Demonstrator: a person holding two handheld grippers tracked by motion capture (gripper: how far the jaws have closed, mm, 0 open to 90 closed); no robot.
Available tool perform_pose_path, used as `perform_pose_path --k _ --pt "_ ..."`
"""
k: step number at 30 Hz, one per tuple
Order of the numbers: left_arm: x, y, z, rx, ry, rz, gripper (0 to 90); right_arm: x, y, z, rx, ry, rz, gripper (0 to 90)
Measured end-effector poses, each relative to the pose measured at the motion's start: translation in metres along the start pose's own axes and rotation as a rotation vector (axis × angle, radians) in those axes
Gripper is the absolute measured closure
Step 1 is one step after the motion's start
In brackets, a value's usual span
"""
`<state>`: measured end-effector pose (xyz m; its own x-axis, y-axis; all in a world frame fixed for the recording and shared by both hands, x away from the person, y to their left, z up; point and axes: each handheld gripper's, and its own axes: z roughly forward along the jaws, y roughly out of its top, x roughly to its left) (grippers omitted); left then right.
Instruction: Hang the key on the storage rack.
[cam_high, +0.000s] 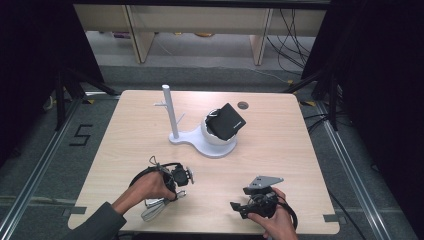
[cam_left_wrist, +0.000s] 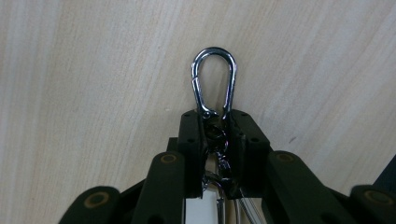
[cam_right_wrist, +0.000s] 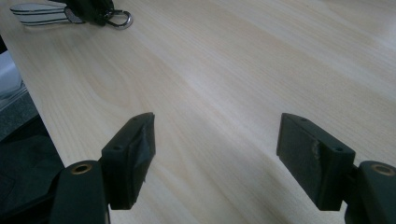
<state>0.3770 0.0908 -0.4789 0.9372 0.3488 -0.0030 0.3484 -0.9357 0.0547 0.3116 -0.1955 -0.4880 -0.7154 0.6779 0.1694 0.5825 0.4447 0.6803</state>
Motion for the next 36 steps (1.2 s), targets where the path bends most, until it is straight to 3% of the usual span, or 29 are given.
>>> perform_pose_path --k 7,16,21,24,26,30,36 --pt "0.003 -0.001 0.0 0.009 -0.022 0.009 75.3 -0.001 0.0 0.0 0.008 0.004 -0.009 29.4" --pt "0.014 -0.009 -0.006 -0.036 -0.014 0.01 75.2 -0.002 -0.001 0.001 0.015 0.007 -0.003 29.5" --pt "0.02 -0.016 -0.021 -0.062 0.002 -0.004 75.3 -0.003 -0.001 0.001 0.013 0.007 0.005 29.5" --pt "0.027 -0.023 -0.035 -0.073 0.042 -0.022 75.2 -0.003 -0.001 0.001 0.019 0.008 0.002 29.5" --pt "0.028 -0.025 -0.038 -0.075 0.037 -0.028 75.3 -0.003 -0.001 0.002 0.019 0.008 0.002 29.5" --pt "0.037 -0.033 -0.053 -0.1 0.067 -0.045 75.2 -0.002 -0.002 0.001 0.024 0.009 0.023 29.5" --pt "0.048 -0.045 -0.078 -0.129 0.093 -0.077 75.2 -0.005 -0.002 0.003 0.009 0.005 0.013 29.4"
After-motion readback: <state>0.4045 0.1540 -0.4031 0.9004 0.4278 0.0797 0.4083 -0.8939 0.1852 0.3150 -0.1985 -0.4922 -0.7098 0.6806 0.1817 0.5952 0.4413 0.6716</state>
